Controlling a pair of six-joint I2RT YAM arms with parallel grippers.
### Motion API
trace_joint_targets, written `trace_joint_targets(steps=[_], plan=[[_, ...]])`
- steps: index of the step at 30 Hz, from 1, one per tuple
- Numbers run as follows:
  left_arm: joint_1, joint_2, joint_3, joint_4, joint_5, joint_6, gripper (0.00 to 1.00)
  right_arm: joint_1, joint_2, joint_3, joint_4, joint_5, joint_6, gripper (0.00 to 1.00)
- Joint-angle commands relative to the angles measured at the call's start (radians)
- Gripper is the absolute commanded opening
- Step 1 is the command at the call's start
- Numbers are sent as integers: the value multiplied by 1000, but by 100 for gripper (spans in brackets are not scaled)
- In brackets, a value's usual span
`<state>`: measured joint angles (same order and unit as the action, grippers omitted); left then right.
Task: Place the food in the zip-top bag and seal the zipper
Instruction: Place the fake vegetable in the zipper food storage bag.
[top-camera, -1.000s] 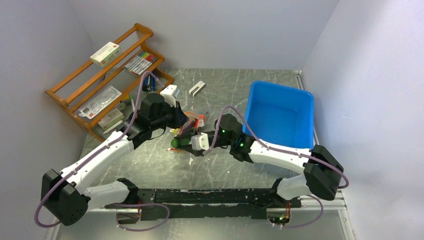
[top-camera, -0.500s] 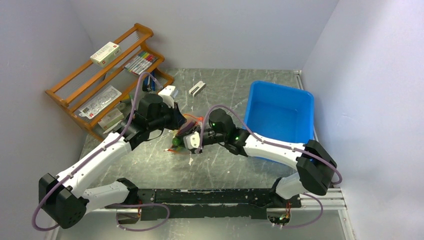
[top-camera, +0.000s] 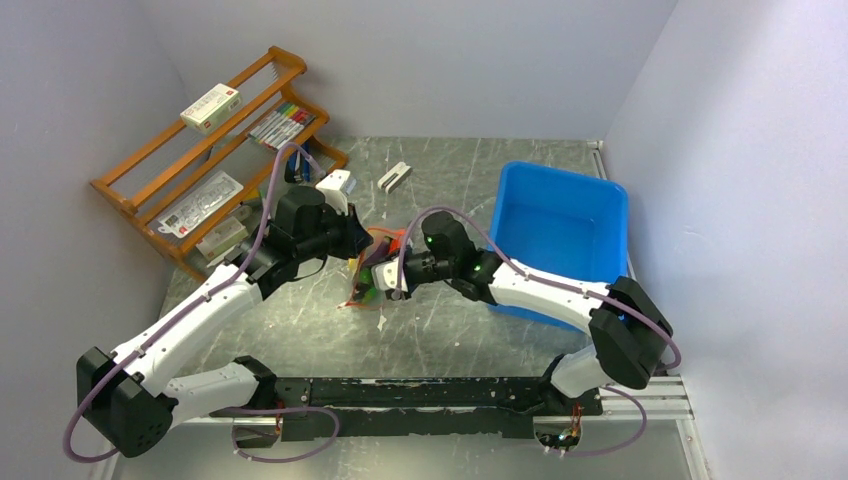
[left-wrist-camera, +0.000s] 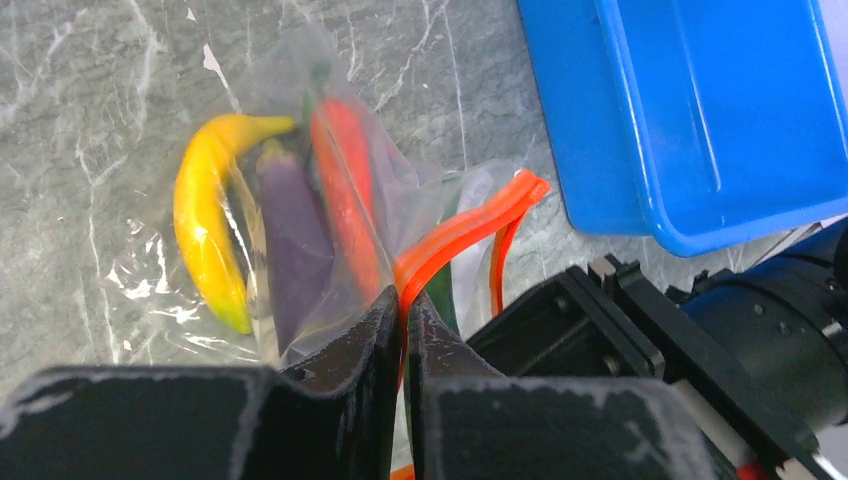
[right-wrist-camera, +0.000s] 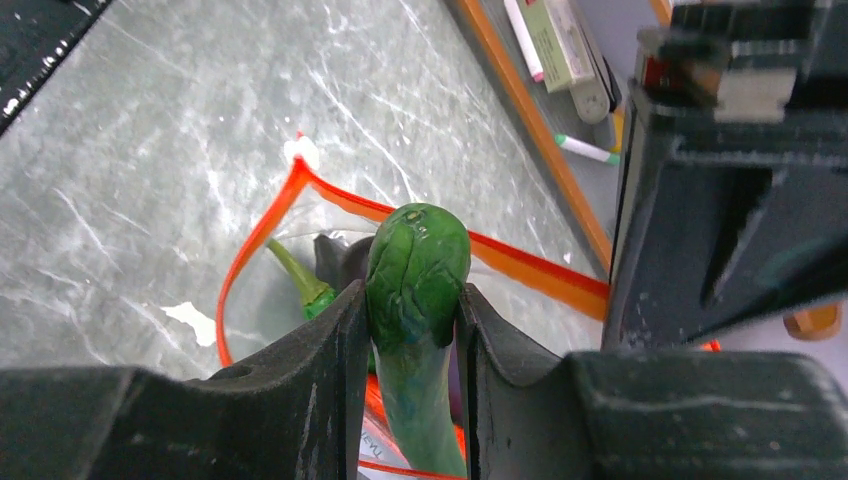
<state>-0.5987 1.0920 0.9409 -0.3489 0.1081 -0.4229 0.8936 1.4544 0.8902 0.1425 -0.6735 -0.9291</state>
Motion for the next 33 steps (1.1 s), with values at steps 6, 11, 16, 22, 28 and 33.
trace_joint_targets(steps=[6, 11, 16, 22, 28, 33], plan=[[7, -1, 64, -20, -10, 19, 7, -40, 28, 54, -65, 31, -50, 33], [7, -18, 71, -21, -2, 19, 7, -40, 46, 78, -85, 51, -64, 33], [6, -21, 81, -38, -4, 23, 7, -39, 40, 82, -88, 92, -60, 36], [7, -22, 67, -21, -5, 16, 7, -40, 29, 75, -85, 164, -49, 41], [7, -15, 49, -1, 7, 3, 7, -39, 20, 63, -92, 223, -20, 44], [7, -7, 53, 2, 9, 0, 7, -39, 1, 30, -44, 241, 13, 43]])
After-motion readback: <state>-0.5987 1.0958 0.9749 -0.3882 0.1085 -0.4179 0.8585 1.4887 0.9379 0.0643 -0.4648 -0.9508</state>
